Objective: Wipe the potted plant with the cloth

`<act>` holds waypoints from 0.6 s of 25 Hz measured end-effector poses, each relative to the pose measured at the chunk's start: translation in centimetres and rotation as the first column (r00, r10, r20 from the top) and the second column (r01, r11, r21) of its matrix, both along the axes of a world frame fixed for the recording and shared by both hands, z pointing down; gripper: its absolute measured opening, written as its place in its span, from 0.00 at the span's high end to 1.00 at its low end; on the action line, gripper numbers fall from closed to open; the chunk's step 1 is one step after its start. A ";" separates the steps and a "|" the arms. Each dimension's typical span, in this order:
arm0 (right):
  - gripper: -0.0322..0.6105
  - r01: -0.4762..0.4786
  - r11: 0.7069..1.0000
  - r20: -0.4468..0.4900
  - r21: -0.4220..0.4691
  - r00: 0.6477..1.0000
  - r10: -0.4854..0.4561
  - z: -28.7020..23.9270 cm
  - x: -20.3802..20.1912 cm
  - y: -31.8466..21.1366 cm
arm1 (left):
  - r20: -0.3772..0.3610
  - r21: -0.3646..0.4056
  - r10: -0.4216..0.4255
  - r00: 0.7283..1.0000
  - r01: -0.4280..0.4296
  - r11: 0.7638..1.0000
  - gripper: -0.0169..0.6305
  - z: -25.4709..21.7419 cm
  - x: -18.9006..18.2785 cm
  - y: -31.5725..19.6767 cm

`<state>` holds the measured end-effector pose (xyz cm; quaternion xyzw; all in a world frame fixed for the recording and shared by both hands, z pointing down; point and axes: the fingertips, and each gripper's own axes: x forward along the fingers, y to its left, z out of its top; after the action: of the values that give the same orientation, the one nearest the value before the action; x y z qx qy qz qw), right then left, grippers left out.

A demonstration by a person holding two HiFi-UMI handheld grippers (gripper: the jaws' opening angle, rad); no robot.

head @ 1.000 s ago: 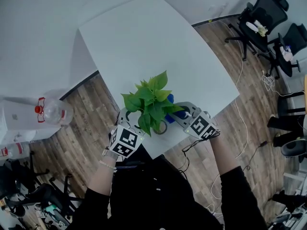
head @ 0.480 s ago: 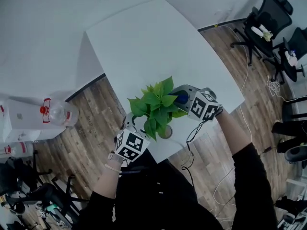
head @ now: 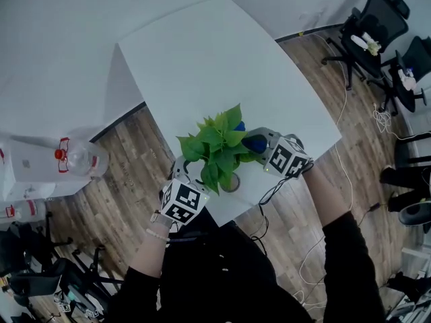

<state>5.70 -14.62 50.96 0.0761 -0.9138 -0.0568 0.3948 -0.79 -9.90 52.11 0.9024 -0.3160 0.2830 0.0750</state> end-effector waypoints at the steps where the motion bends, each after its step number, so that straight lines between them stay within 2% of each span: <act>1: 0.83 -0.015 1.000 0.009 -0.007 1.000 0.015 0.1 0.2 0.4 | -0.001 -0.001 -0.003 1.000 0.003 1.000 0.45 0.0 0.0 0.0; 6: 0.83 -0.107 0.994 0.088 -0.013 0.990 0.108 0.1 0.6 2.2 | -0.004 -0.004 -0.015 1.000 0.015 1.000 0.45 0.1 0.0 0.1; 11: 0.83 -0.191 0.980 0.127 -0.048 0.972 0.196 0.8 0.5 4.8 | -0.009 -0.010 -0.037 0.999 0.037 0.999 0.45 0.1 0.1 0.2; 15: 0.83 -0.269 0.960 0.156 -0.074 0.948 0.277 1.0 0.1 6.5 | -0.005 -0.014 -0.051 0.999 0.051 0.999 0.45 0.0 0.2 0.2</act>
<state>5.79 -8.08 51.93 0.1959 -0.9252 0.0285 0.3238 -0.61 -9.67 52.12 0.8943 -0.3370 0.2806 0.0892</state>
